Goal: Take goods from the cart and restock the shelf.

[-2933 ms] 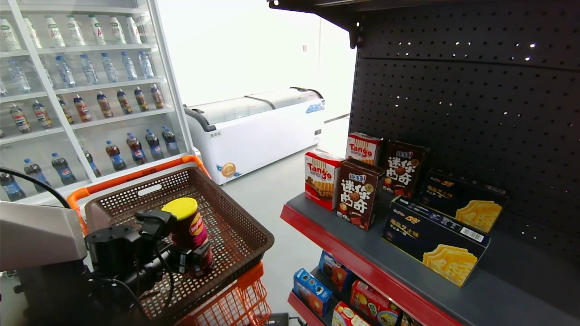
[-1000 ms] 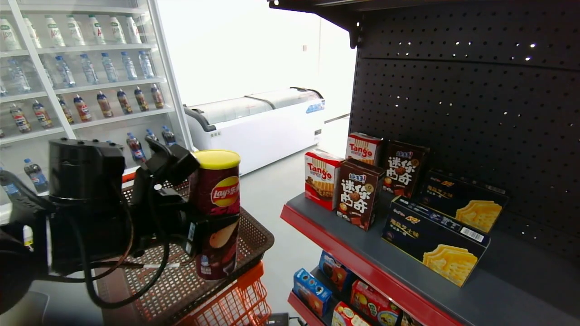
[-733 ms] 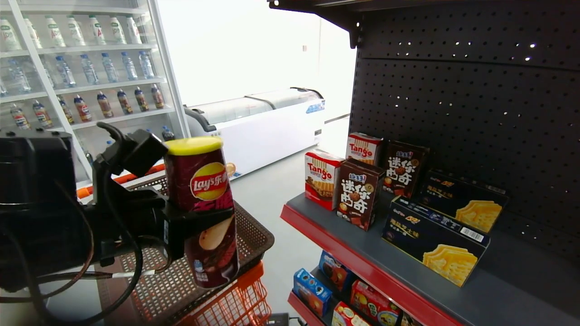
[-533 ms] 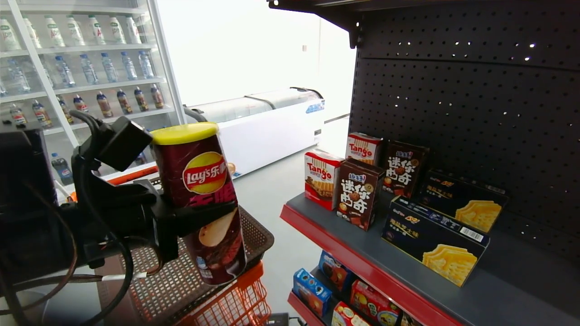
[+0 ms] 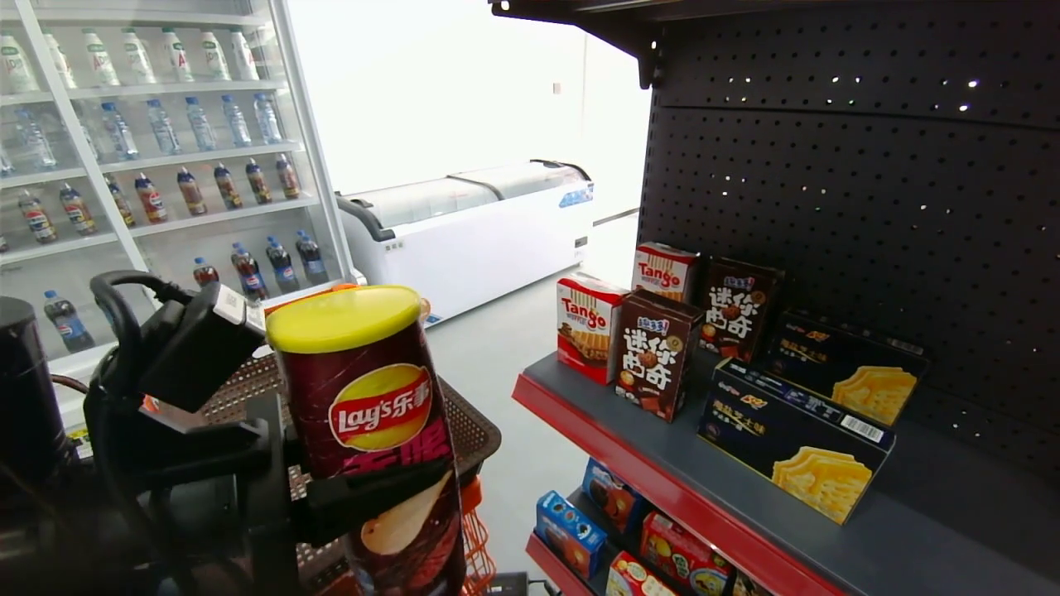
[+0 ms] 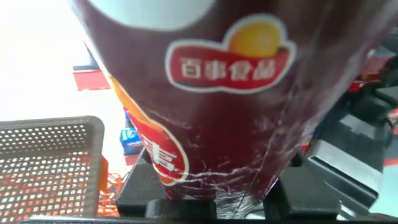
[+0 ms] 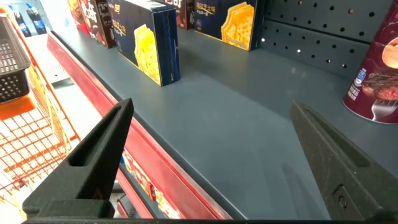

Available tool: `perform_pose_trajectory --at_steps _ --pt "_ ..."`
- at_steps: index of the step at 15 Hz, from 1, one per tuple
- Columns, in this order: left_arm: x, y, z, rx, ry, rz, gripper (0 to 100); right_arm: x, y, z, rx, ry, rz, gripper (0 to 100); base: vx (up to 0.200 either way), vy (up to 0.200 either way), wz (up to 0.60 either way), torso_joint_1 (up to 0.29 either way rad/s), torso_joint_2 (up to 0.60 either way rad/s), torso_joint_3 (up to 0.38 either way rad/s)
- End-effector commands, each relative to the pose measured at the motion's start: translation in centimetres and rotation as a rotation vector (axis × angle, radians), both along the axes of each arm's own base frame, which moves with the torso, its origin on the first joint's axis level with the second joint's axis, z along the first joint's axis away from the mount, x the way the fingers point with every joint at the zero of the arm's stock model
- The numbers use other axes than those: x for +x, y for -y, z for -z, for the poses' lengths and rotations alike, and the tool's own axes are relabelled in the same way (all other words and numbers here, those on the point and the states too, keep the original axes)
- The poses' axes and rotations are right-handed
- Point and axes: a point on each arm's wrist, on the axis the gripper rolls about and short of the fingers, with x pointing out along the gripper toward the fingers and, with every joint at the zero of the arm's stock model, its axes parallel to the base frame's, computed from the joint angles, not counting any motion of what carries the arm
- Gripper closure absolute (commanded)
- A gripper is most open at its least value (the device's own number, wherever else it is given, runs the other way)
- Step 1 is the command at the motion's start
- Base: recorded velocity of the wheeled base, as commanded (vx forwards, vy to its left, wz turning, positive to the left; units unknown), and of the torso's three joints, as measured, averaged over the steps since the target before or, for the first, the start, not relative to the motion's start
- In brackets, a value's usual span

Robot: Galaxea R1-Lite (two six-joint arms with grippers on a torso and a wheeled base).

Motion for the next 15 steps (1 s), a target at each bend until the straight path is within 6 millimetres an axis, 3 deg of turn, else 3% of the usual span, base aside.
perform_pose_trajectory --at_steps 1,7,13,15 --pt "-0.5 -0.5 -0.1 -0.013 0.003 0.017 100 0.0 0.0 0.0 0.000 -0.001 -0.001 0 0.000 0.000 0.00 0.000 0.00 0.000" --pt "-1.9 -1.3 2.5 0.024 -0.062 0.015 100 0.0 0.0 0.0 0.000 -0.001 -0.001 0 0.000 0.000 0.00 0.000 0.00 0.000" --pt "-1.9 -1.1 2.2 0.012 -0.049 0.048 100 0.0 0.0 0.0 0.000 -0.001 -0.001 0 0.000 0.000 0.00 0.000 0.00 0.000" --pt "-2.0 -1.2 2.4 0.013 -0.053 0.051 100 0.0 0.0 0.0 0.000 -0.001 -0.001 0 0.000 0.000 -0.60 0.002 0.01 0.005"
